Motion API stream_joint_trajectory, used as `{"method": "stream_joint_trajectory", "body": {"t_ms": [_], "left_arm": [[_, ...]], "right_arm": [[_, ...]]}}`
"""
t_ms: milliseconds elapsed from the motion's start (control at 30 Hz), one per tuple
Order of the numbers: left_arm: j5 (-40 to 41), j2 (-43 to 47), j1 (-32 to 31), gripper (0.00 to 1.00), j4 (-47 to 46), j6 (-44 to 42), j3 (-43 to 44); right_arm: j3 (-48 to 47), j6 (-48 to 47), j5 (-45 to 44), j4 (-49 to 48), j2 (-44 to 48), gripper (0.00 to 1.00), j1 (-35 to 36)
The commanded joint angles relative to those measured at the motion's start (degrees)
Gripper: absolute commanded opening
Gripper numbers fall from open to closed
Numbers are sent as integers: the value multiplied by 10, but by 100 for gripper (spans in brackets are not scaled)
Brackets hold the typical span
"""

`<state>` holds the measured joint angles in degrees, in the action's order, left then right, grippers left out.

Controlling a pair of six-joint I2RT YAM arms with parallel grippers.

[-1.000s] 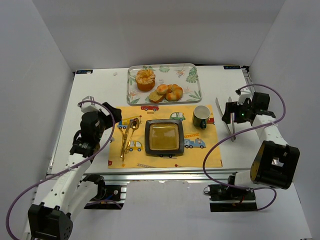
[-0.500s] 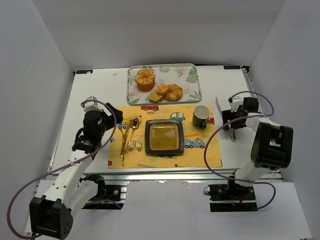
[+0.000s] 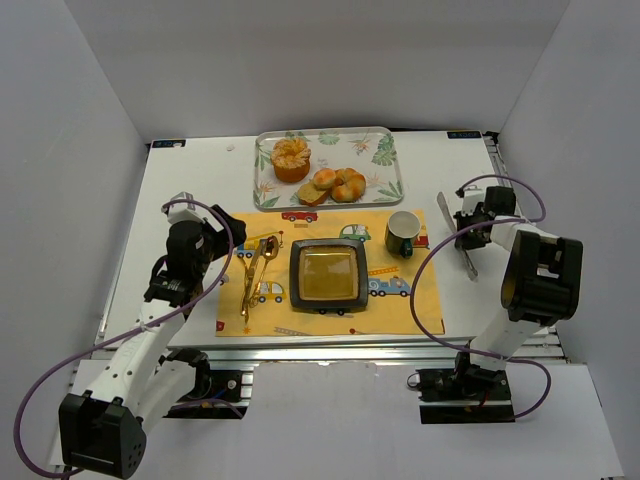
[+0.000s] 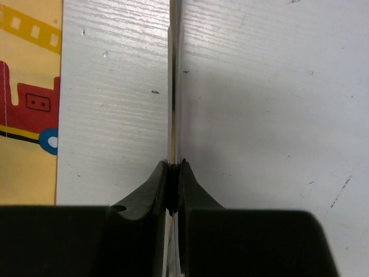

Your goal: Place the bread

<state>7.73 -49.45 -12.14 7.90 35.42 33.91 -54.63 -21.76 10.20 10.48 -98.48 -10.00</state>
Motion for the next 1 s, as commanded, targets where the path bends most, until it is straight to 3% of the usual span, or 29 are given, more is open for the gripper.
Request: {"method": "stream_joint_trajectory", "body": {"t_ms": [0, 167, 200, 467, 733, 967], "left_arm": [[-8, 2, 3, 98, 1, -3, 24], [-18, -16, 2, 98, -3, -10, 47], [-20, -22, 2, 98, -6, -9, 50], [-21, -23, 3, 98, -10, 6, 54], [-6, -8, 3, 98, 10, 15, 59], [0, -14, 3, 98, 12, 22, 65]], "right_arm": [[-63, -14, 69, 47, 42, 6, -1], [-262, 48, 195, 171, 18, 27, 26], [-337, 79, 226, 192, -10, 33, 45], [-476, 172, 322, 215, -103, 42, 98], [-511, 337, 389, 157, -155, 43, 119], [-504, 391, 294, 178, -149, 46, 134]]}}
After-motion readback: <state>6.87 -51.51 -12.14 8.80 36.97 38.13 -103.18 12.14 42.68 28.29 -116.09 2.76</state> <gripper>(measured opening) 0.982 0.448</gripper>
